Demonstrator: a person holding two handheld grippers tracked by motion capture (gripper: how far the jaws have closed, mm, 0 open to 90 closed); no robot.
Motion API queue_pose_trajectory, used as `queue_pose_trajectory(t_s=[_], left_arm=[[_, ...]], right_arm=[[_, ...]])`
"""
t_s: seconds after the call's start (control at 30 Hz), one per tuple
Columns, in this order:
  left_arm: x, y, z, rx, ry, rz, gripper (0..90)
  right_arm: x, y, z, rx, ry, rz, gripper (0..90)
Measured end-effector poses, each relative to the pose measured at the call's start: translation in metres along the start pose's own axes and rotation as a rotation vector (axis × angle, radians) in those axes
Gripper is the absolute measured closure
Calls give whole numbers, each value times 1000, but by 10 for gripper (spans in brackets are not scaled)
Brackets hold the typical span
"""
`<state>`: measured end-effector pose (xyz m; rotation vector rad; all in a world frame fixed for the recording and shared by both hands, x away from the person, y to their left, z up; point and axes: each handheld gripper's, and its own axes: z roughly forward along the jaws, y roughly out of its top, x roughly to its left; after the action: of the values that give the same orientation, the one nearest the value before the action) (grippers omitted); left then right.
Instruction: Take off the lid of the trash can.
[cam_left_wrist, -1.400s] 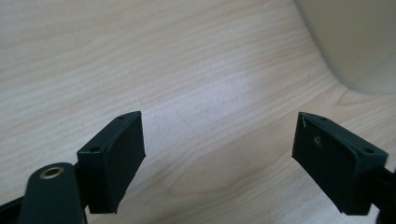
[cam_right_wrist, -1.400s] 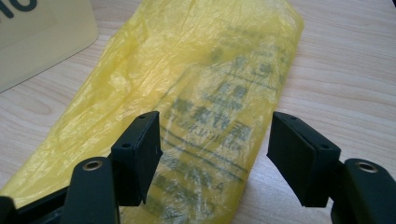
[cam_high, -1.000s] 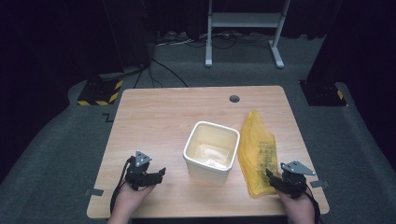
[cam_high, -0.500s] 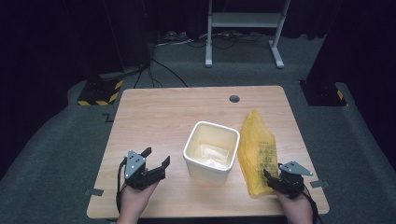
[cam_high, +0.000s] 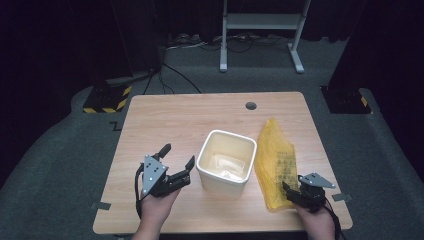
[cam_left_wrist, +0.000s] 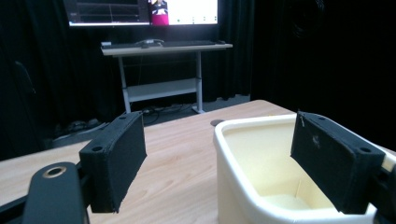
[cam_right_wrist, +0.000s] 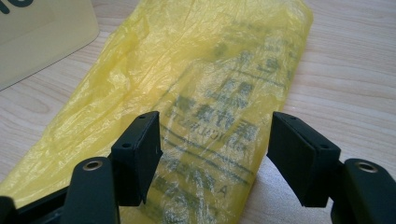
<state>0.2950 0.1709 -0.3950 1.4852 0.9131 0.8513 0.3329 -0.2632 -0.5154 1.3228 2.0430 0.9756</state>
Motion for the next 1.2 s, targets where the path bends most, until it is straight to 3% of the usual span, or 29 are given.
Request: queue_pose_trajectory(t_s=[0.33,0.63,0.77,1.0,1.2], left_arm=[[-9,6,21,23,18,15,201],[-13,1,45,100,51,37,230],[-17,0,55,137,53,17,256],[-22,-2,66,245,65,-4,438],[-22,-7,69,315,49,-19,527]], right_arm=[[0,0,0,-6,-2,-2,343],[-2,0,-2,-14,0,10,344],[-2,0,-2,-13,3,11,344],[-2,0,-3,-16,7,12,344],[-2,0,-2,-16,9,12,344]])
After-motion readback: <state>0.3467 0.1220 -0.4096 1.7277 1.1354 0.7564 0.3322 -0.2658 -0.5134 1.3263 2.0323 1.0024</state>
